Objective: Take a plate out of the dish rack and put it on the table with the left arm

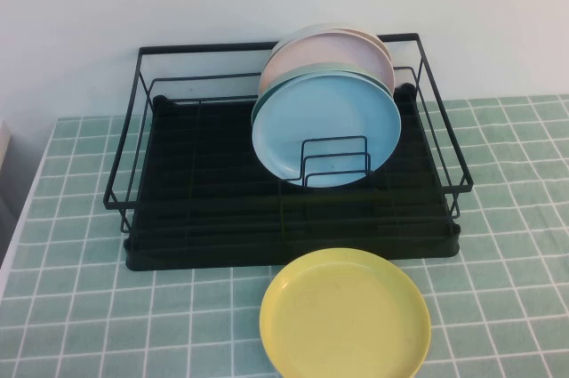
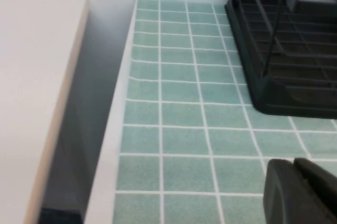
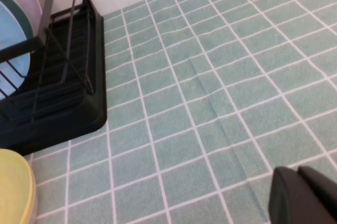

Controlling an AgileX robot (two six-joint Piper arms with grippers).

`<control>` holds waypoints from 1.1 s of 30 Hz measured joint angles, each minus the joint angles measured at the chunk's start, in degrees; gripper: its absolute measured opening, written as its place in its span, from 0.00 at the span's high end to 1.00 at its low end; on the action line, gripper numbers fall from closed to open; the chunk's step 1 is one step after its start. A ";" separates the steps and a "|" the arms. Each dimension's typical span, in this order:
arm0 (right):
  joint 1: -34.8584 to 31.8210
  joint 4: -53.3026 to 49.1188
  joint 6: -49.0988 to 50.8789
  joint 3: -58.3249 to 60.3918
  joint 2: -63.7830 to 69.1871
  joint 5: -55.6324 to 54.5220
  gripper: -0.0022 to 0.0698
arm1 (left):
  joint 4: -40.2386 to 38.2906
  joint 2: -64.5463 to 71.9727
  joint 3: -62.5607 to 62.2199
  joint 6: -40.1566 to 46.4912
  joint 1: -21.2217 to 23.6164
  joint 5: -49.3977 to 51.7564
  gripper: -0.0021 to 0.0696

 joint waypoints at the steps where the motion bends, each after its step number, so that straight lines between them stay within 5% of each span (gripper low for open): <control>1: 0.00 0.00 0.00 0.00 0.00 0.00 0.97 | 0.16 0.00 0.00 0.00 0.00 0.00 0.98; 33: 0.00 0.00 0.00 0.00 0.00 0.00 0.97 | 1.91 0.00 0.00 9.84 0.00 0.00 0.98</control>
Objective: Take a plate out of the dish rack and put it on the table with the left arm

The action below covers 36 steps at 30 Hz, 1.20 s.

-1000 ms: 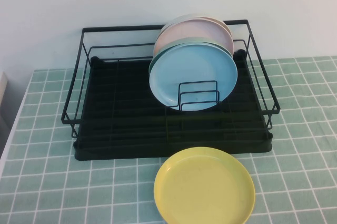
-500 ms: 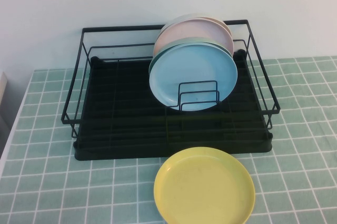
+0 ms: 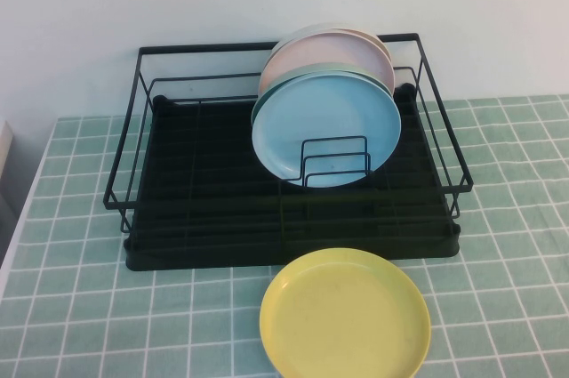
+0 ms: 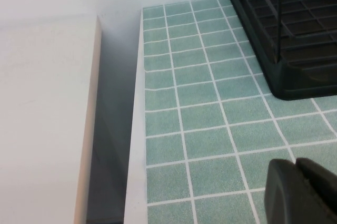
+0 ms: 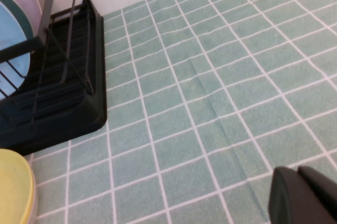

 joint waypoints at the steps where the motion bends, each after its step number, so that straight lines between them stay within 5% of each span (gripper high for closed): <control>1: 0.00 0.00 0.00 0.00 0.00 0.00 0.97 | 0.00 0.00 0.00 0.10 0.00 0.00 0.98; 15: 0.00 0.00 0.00 0.00 0.00 0.00 0.97 | -2.12 0.00 0.66 0.95 0.00 -4.18 0.98; 28: 0.00 0.00 0.00 0.00 0.00 0.00 0.97 | -21.02 0.00 0.64 -10.18 0.00 -45.55 0.98; 36: 0.00 0.00 0.00 0.00 0.00 0.00 0.97 | -18.03 0.00 0.64 -15.02 0.00 -69.56 0.98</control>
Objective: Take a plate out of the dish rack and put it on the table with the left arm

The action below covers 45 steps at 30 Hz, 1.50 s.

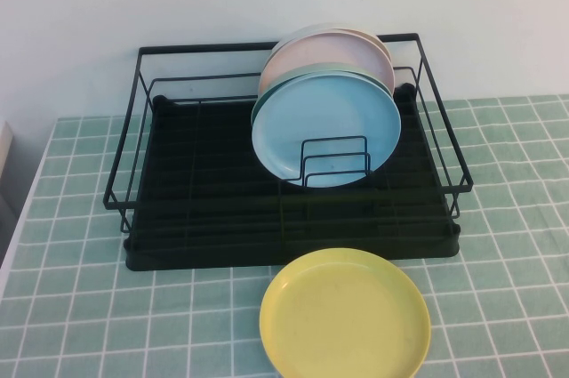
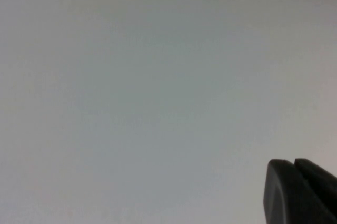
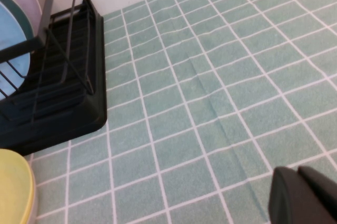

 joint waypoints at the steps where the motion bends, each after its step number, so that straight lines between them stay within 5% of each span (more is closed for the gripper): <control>1: 0.00 0.00 0.00 0.00 0.00 0.00 0.97 | 1.06 0.00 0.00 -0.10 0.00 -2.27 0.98; 8: 0.00 0.00 0.00 0.00 0.00 0.00 0.97 | 2.23 -0.10 -14.02 0.69 0.00 3.74 0.98; 15: 0.00 0.00 0.00 0.00 0.00 0.00 0.97 | 3.55 8.08 -38.94 16.74 0.00 38.71 0.98; 21: 0.00 0.00 0.00 0.00 0.00 0.00 0.97 | 3.69 25.39 -48.88 18.84 0.00 59.81 0.98; 38: 0.00 0.00 0.00 0.00 0.00 0.00 0.97 | -10.00 57.88 -49.27 19.65 0.00 64.16 0.98; 45: 0.00 0.00 0.04 0.00 0.00 0.00 0.97 | -22.18 67.80 -51.82 50.21 -7.36 72.26 0.98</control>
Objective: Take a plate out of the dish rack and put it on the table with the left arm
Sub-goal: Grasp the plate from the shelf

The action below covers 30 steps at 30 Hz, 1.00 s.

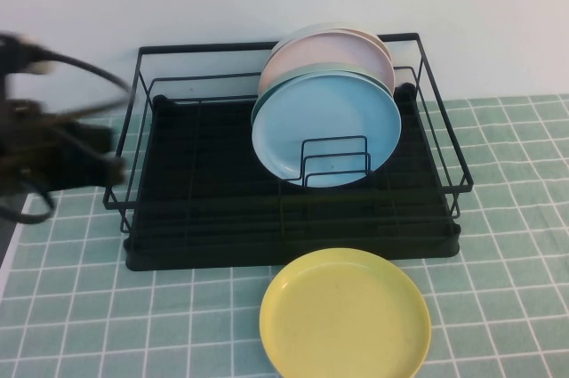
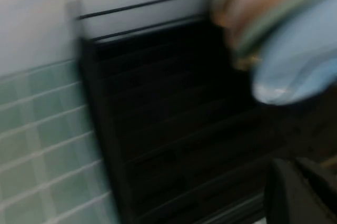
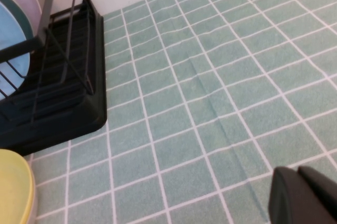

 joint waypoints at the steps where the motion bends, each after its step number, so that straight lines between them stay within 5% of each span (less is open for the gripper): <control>1: 0.00 0.00 0.00 0.00 0.00 0.00 0.97 | -1.17 1.47 -1.39 4.15 -1.93 1.31 0.98; 6: 0.00 0.00 0.00 0.00 0.00 0.00 0.97 | -2.57 8.75 -8.98 10.30 -9.43 2.81 0.98; 13: 0.00 0.00 0.00 0.00 0.00 0.00 0.97 | -1.93 18.85 -18.95 12.21 -10.73 2.35 0.95; 24: 0.00 0.00 0.09 0.00 0.00 0.00 0.97 | -5.09 30.53 -22.63 30.43 -11.49 1.81 0.40; 30: 0.00 0.00 0.09 0.00 0.00 0.00 0.97 | -12.34 34.95 -22.87 37.16 -11.61 0.70 0.33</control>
